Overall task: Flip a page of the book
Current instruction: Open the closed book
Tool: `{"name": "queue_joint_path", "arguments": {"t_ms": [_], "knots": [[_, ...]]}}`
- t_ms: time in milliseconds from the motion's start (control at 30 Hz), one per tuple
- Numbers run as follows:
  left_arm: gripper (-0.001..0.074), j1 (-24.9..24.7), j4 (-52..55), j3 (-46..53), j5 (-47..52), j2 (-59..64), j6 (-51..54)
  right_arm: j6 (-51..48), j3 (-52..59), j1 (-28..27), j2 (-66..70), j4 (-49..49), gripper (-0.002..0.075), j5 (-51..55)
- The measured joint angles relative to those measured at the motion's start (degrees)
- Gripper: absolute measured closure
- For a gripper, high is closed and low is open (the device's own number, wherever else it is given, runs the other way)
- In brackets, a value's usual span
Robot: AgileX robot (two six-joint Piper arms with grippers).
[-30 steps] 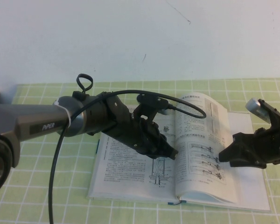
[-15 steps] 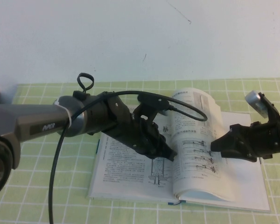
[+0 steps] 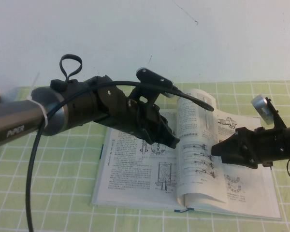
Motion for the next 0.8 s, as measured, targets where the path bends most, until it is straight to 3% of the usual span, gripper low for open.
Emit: {"name": "queue_joint_path", "arguments": {"t_ms": [267, 600, 800], "knots": [[0.074, -2.1, 0.1, 0.0, -0.1, -5.3, 3.8, -3.9, 0.0, 0.1, 1.0, 5.5, 0.0391, 3.3], [0.0738, -16.2, 3.5, 0.0, -3.2, -4.4, 9.7, -5.5, 0.0, 0.1, 1.0, 6.1, 0.0391, 3.4], [0.0738, -21.9, 6.1, -2.5, -4.7, 0.2, 12.2, -7.1, 0.0, 0.1, 1.0, 6.1, 0.0391, 3.4]]}}
